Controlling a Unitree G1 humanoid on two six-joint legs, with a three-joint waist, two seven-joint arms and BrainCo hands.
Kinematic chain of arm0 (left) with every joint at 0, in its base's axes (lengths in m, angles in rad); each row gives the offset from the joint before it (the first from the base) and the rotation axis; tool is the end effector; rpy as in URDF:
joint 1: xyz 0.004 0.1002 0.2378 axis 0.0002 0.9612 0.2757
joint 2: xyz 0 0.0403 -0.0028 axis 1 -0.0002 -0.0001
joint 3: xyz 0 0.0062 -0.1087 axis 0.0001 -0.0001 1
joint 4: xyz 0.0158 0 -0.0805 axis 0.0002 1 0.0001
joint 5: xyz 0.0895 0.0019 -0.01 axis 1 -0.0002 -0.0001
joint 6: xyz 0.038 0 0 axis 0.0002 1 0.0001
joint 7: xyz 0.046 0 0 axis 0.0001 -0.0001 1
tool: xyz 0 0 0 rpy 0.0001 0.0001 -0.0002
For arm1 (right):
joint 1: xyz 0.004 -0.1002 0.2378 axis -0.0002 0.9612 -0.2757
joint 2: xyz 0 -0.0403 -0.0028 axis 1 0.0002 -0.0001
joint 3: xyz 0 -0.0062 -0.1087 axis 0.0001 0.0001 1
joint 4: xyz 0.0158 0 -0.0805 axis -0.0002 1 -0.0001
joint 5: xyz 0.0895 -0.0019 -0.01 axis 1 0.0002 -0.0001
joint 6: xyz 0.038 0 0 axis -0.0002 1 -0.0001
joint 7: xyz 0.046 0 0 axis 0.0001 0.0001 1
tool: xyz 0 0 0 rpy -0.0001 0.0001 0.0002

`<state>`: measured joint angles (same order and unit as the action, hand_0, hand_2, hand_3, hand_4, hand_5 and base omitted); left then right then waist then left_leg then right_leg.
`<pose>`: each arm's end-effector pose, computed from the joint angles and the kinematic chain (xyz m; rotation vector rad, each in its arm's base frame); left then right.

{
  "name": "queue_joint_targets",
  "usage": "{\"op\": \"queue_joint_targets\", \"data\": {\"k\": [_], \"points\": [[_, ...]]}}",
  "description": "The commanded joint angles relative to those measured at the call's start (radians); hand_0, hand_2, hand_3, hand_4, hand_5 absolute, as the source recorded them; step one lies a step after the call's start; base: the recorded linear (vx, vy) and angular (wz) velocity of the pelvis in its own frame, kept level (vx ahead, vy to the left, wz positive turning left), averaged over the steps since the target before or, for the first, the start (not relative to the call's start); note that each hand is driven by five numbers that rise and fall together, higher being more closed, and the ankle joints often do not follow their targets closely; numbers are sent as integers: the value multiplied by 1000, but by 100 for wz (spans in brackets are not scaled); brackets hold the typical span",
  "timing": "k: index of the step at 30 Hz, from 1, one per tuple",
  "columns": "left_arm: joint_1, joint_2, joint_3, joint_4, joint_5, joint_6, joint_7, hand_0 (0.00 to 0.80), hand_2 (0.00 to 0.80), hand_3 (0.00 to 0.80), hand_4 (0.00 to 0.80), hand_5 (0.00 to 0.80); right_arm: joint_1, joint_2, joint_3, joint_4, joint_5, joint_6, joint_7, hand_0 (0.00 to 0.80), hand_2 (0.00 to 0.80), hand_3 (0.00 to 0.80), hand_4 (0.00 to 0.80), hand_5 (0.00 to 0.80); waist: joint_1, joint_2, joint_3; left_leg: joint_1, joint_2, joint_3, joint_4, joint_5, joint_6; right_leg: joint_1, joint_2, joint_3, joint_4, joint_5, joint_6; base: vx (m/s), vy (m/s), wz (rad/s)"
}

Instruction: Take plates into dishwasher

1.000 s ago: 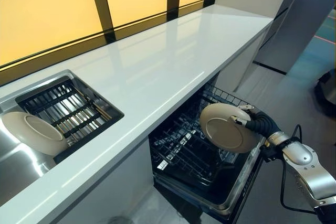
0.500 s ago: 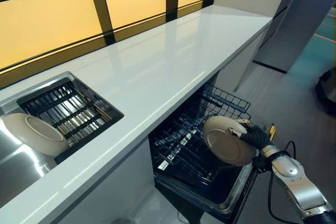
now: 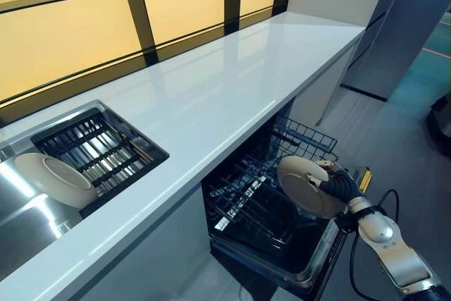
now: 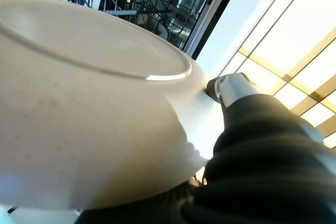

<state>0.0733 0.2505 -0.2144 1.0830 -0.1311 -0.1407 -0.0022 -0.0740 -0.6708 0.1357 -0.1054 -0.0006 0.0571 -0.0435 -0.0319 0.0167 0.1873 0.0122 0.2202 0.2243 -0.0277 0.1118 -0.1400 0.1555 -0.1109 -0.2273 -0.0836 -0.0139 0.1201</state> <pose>0.0698 0.2166 -0.1063 0.2115 1.0302 0.0081 0.2057 -0.2368 0.0942 -0.6700 -0.0906 0.1009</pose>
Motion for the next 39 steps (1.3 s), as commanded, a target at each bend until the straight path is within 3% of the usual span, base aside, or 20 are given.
{"op": "queue_joint_targets", "data": {"k": [1, 20, 39], "points": [[-43, 8, -26, 8, 22, -4, 1, 0, 0, 0, 0, 0, -27, 8, 3, -81, -70, -76, -28, 800, 800, 800, 800, 800, 39, -23, -23, -75, 28, 8, -35, 86, -22, -13, 30, -13, 42, -4, -40, 0, 0, 0], [-65, 9, -43, 7, 33, 14, -5, 0, 0, 0, 0, 0, -32, 41, 120, -37, -88, -51, 0, 800, 800, 800, 800, 800, 55, -24, -16, -80, 23, -2, -36, 86, -23, -7, 30, -24, 30, 0, -36, 0, 0, 0], [-103, -4, -87, -3, 32, 36, 0, 0, 0, 0, 0, 0, -94, 141, 247, 127, -113, 34, -93, 800, 800, 800, 800, 800, 80, -13, 1, -92, 12, -23, -33, 88, -24, -9, 21, -44, 31, 2, -37, 0, 0, 0]]}}
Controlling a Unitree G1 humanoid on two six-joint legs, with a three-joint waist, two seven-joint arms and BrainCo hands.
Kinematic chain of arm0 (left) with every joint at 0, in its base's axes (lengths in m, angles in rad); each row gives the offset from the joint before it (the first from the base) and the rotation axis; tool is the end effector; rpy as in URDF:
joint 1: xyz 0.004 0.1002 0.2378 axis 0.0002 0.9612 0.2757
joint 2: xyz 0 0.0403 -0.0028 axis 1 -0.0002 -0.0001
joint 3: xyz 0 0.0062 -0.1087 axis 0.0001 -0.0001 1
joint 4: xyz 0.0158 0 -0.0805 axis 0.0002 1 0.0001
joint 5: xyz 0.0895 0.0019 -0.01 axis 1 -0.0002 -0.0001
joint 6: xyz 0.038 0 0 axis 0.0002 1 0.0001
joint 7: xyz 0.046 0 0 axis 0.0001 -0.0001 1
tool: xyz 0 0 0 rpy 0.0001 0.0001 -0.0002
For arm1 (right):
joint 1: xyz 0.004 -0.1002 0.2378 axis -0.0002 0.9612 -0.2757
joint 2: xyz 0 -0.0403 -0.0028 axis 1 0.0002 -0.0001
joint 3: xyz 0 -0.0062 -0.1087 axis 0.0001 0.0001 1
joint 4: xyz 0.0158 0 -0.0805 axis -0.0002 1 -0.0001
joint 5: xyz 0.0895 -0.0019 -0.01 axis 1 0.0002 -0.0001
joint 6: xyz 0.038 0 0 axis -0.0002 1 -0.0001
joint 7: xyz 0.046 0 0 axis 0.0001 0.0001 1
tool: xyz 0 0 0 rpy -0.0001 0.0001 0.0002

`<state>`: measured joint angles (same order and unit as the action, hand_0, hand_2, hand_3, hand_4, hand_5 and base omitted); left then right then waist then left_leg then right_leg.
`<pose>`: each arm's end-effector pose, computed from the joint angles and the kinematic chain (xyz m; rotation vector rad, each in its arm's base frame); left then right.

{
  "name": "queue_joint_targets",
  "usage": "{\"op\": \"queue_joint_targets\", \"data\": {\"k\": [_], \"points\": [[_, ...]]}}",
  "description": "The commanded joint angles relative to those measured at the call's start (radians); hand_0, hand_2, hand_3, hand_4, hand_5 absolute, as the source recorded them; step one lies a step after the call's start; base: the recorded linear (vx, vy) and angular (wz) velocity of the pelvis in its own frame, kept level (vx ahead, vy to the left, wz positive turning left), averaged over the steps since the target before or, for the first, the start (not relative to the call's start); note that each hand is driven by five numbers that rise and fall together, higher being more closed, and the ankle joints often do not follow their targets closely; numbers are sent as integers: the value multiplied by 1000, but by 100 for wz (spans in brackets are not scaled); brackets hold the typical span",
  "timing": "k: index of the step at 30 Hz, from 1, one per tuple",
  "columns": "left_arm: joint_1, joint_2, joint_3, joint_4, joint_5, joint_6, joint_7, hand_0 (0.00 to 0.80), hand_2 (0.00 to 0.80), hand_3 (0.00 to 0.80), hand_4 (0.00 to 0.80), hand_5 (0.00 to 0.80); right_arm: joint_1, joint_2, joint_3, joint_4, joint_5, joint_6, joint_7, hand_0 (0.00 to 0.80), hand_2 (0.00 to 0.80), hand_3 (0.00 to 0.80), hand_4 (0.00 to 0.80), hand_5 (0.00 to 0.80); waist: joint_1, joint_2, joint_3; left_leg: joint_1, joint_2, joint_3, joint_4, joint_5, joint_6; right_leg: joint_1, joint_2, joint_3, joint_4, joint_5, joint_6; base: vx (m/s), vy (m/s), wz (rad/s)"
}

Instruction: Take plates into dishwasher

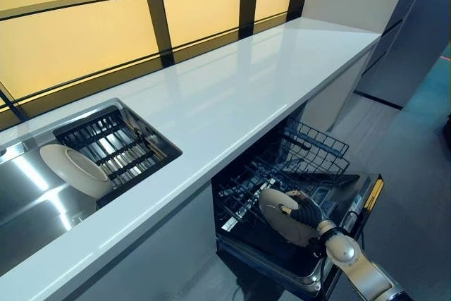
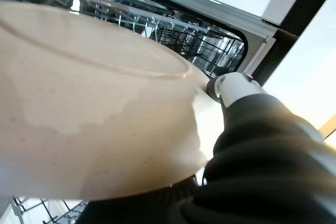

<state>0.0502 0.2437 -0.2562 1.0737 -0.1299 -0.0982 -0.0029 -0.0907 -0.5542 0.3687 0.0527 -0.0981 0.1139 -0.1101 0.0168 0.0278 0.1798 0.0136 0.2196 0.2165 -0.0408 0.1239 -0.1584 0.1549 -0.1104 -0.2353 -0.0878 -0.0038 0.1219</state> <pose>0.0771 0.2100 -0.1066 0.2277 1.0462 -0.0362 0.2008 -0.1978 0.0385 -0.6961 0.1152 0.2049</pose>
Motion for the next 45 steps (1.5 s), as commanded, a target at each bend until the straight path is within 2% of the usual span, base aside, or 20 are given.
{"op": "queue_joint_targets", "data": {"k": [1, 15, 45], "points": [[-82, 3, -48, 6, 33, -5, -3, 0, 0, 0, 0, 0, -88, 36, 25, -13, -26, -10, -37, 800, 800, 800, 800, 800, 36, -23, 9, -96, 9, -19, -20, 75, -6, -9, 19, -38, 35, -7, -39, 0, 0, 0], [-104, -2, -80, 1, 39, 0, -13, 0, 0, 0, 0, 0, -176, 74, 57, 88, -45, 42, -89, 800, 800, 800, 800, 800, 57, -18, 27, -108, -5, -34, -20, 76, -3, -14, 10, -53, 33, -1, -40, -2, 1, 2], [-141, 28, -91, -35, 84, 26, -44, 0, 0, 0, 0, 0, -330, 77, 95, 263, -191, 142, 42, 800, 800, 800, 800, 800, 109, -33, 60, -126, -32, -83, -15, 70, 5, -28, 1, -83, 47, 5, -39, -1, -9, 3]]}}
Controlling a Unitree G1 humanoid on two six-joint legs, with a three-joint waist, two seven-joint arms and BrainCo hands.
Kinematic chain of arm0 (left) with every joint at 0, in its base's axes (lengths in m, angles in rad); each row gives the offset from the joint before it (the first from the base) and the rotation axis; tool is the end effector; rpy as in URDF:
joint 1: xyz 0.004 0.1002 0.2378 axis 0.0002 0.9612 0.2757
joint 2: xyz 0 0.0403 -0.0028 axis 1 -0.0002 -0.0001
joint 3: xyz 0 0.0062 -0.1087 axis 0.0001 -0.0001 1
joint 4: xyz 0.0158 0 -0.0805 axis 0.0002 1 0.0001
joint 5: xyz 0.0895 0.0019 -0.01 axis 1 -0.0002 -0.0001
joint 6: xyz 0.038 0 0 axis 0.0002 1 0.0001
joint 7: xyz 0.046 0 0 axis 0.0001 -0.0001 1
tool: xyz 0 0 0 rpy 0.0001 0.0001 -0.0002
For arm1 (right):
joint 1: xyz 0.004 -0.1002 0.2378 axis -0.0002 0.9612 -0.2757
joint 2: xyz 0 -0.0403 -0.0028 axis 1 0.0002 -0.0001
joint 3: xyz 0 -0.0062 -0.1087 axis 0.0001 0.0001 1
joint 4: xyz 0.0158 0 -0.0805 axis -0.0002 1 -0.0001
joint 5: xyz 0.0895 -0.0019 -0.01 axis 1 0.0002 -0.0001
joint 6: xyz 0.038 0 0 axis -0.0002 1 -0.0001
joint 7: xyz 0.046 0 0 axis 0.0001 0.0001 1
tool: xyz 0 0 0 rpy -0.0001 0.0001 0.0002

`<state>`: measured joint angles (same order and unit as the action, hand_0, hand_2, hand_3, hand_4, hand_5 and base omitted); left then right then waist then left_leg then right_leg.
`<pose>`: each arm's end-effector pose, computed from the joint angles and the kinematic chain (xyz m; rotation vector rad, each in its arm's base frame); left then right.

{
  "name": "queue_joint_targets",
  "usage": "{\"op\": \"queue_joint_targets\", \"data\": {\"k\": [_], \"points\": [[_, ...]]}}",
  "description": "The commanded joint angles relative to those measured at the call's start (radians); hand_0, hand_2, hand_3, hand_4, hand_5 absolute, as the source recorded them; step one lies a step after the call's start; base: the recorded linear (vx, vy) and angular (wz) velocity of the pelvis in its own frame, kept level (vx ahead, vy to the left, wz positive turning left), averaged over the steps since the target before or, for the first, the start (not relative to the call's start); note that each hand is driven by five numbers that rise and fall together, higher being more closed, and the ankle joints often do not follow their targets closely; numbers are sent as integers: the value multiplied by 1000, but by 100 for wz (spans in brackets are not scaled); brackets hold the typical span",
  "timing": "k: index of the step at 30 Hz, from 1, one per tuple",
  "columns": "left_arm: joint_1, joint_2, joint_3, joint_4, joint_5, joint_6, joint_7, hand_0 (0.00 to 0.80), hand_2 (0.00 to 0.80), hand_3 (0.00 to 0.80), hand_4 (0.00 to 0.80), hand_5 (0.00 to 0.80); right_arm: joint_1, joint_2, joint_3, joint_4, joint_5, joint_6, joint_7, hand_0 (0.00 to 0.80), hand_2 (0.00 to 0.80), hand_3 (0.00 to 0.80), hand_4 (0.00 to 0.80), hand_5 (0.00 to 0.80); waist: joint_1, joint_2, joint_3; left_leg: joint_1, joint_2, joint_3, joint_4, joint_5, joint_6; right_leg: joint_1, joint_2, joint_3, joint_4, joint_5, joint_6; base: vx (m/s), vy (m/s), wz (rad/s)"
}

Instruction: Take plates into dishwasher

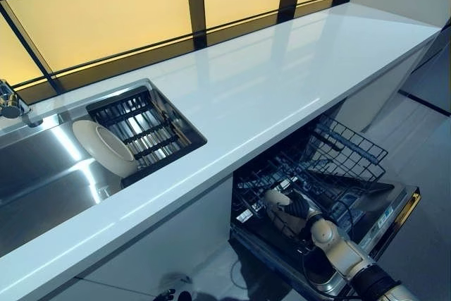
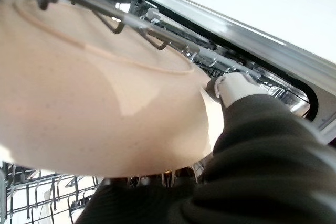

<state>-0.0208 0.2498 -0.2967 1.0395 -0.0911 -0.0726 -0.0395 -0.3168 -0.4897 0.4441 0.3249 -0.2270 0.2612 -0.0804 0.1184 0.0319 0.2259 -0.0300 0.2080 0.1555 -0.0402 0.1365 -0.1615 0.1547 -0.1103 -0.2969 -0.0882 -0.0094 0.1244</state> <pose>0.1056 0.2048 -0.0995 0.2765 0.9791 -0.1392 0.2424 -0.1914 0.0324 -0.8908 0.2723 0.1767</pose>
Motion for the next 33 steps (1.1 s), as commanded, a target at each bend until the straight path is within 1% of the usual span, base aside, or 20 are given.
{"op": "queue_joint_targets", "data": {"k": [1, 9, 17, 27, 33], "points": [[-70, 22, -50, -1, 46, 0, -8, 0, 0, 0, 0, 0, -104, 13, 20, -9, -63, -4, 15, 800, 800, 800, 800, 800, 8, -37, 14, -82, -21, -22, -16, 57, 8, -28, 1, -21, 47, 11, -42, 0, 0, 0], [-81, 25, -53, -13, 50, 5, -13, 0, 0, 0, 0, 0, -110, 31, 45, 24, -90, 27, 63, 800, 800, 800, 800, 800, 12, -38, 22, -88, -25, -27, -17, 60, 10, -35, 2, -23, 52, 11, -43, 0, 0, 0], [-85, 24, -60, -10, 51, 6, -9, 0, 0, 0, 0, 0, -97, 52, 61, 40, -97, 32, 61, 800, 800, 800, 800, 800, 16, -38, 25, -89, -26, -31, -21, 61, 11, -36, 3, -27, 55, 11, -44, 2, -1, 3], [-96, 25, -68, -16, 51, 7, -10, 0, 0, 0, 0, 0, -98, 79, 96, 50, -102, 45, 110, 800, 800, 800, 800, 800, 21, -37, 37, -94, -30, -36, -19, 61, 12, -42, -2, -32, 64, 7, -45, 0, 0, 0], [-103, 26, -73, -22, 52, 6, -11, 0, 0, 0, 0, 0, -99, 86, 113, 51, -100, 58, 113, 800, 800, 800, 800, 800, 22, -35, 43, -95, -34, -41, -19, 59, 14, -50, -4, -36, 70, 6, -47, 0, 0, 0]]}}
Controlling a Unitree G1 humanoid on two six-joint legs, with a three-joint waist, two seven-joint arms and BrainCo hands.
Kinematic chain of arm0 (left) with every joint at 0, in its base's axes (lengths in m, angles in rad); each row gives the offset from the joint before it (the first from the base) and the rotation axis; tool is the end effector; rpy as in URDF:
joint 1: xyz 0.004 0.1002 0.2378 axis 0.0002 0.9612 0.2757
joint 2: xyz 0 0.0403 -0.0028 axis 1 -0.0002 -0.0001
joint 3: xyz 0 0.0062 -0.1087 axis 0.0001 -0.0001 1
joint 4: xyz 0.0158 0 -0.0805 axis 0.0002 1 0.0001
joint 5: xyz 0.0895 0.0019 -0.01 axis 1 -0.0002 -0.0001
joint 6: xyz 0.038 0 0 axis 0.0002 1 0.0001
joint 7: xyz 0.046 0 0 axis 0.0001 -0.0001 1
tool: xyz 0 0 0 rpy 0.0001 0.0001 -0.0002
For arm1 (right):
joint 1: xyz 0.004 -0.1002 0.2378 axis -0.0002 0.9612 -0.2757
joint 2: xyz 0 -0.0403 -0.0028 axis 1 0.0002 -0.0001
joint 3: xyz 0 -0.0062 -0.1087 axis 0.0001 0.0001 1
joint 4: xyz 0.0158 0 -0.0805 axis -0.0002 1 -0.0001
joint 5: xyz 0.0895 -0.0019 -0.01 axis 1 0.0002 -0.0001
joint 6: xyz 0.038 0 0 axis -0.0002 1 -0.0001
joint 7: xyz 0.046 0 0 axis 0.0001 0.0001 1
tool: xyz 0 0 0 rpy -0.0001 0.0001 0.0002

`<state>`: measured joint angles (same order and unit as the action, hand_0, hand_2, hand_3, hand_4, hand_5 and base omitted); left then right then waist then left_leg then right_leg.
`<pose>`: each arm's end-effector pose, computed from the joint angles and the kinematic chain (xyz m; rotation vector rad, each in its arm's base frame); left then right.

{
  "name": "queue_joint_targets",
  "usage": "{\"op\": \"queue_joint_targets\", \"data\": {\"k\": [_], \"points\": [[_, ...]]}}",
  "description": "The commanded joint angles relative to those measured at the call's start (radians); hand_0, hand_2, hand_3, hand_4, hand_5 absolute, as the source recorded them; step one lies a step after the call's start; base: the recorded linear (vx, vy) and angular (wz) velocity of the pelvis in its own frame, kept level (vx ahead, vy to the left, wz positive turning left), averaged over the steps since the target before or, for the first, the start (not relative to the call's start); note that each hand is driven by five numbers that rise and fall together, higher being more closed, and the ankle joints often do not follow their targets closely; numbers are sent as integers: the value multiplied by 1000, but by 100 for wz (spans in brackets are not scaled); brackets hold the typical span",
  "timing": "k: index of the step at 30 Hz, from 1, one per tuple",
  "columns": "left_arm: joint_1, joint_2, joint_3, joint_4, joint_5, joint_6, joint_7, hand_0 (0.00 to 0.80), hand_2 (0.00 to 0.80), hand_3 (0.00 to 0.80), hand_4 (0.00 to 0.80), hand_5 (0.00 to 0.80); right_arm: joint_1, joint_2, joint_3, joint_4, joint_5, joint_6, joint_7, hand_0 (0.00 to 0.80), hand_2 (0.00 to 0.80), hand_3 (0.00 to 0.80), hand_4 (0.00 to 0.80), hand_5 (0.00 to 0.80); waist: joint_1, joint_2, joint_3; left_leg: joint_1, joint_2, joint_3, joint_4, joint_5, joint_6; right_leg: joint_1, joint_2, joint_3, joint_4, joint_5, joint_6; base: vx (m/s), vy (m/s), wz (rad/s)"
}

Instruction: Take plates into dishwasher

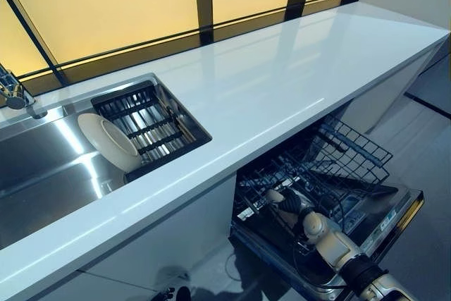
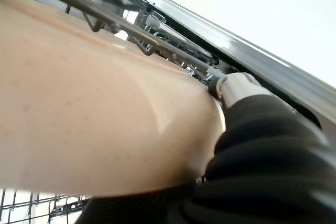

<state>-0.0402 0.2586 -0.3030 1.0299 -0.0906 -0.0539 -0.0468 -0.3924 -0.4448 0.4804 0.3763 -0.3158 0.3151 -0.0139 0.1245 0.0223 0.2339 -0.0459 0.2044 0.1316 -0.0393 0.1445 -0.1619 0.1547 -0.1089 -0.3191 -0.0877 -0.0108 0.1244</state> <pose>0.1130 0.2063 -0.0969 0.2880 0.9718 -0.1488 0.2558 -0.1776 0.0365 -0.9746 0.2990 0.2357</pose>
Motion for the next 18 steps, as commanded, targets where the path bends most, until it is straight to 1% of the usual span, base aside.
{"op": "queue_joint_targets", "data": {"k": [1, 18], "points": [[-86, 17, -68, -13, 49, -12, -4, 0, 0, 0, 0, 0, -22, 43, 79, 1, -14, 4, 44, 800, 800, 800, 800, 800, 15, -25, 35, -79, -31, -17, -20, 51, 14, -52, -5, -14, 71, 7, -47, 0, 0, 0], [-99, 15, -73, -5, 43, -10, -3, 0, 0, 0, 0, 0, -28, 47, 89, 17, -26, 1, 61, 800, 800, 800, 800, 800, 18, -27, 35, -77, -34, -18, -23, 51, 16, -54, -5, -20, 77, 5, -49, 0, 0, 0]]}}
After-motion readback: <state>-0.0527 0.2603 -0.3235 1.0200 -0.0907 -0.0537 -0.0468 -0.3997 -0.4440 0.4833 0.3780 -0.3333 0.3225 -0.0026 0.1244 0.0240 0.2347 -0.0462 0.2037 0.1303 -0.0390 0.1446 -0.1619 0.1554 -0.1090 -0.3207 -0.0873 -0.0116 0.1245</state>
